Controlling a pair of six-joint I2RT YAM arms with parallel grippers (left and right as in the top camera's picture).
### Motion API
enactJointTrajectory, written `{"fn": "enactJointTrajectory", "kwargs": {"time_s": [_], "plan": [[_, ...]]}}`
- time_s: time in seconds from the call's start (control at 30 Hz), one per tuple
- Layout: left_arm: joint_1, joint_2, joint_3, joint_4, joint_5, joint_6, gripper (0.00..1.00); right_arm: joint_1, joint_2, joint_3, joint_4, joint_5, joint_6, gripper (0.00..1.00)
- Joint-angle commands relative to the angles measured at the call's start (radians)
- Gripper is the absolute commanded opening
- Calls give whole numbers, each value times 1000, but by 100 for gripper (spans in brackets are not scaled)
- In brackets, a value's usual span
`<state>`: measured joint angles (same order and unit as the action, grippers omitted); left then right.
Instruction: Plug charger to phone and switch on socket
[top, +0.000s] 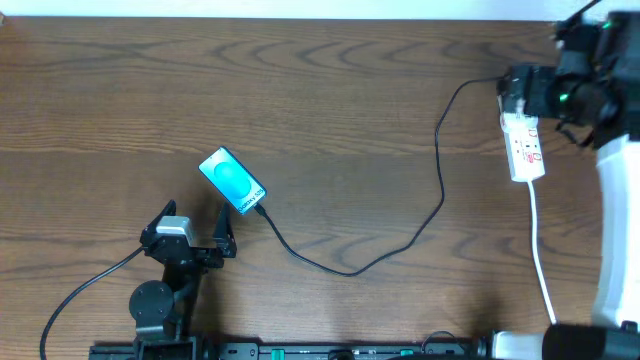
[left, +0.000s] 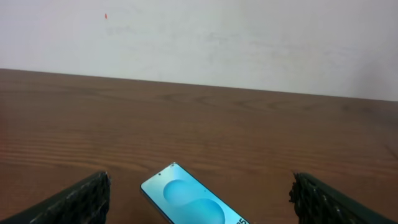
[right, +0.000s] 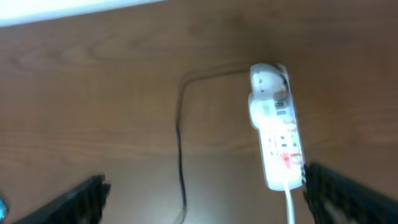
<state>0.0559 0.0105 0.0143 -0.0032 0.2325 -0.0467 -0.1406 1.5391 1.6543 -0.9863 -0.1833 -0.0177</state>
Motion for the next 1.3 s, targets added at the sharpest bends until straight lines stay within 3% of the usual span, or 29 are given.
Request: {"fn": "enactJointTrajectory", "kwargs": {"time_s": [0.0, 0.37, 0.63, 1.07, 1.2, 1.27], "plan": [[-3, -6, -10, -48, 17, 16, 93, 50, -107, -198, 171, 2, 2, 99], [-3, -6, -10, -48, 17, 16, 93, 110, -444, -793, 805, 2, -7, 99], [-3, -6, -10, -48, 17, 16, 93, 111, -708, -1142, 1115, 2, -160, 99], [-3, -6, -10, -48, 17, 16, 93, 124, -1274, -1641, 1162, 51, -227, 99], [-3, -6, -10, -48, 17, 16, 93, 129, -1426, -1649, 934, 55, -226, 99], [-3, -6, -10, -48, 17, 16, 93, 129, -1479, -1648, 915, 79, -208, 99]]}}
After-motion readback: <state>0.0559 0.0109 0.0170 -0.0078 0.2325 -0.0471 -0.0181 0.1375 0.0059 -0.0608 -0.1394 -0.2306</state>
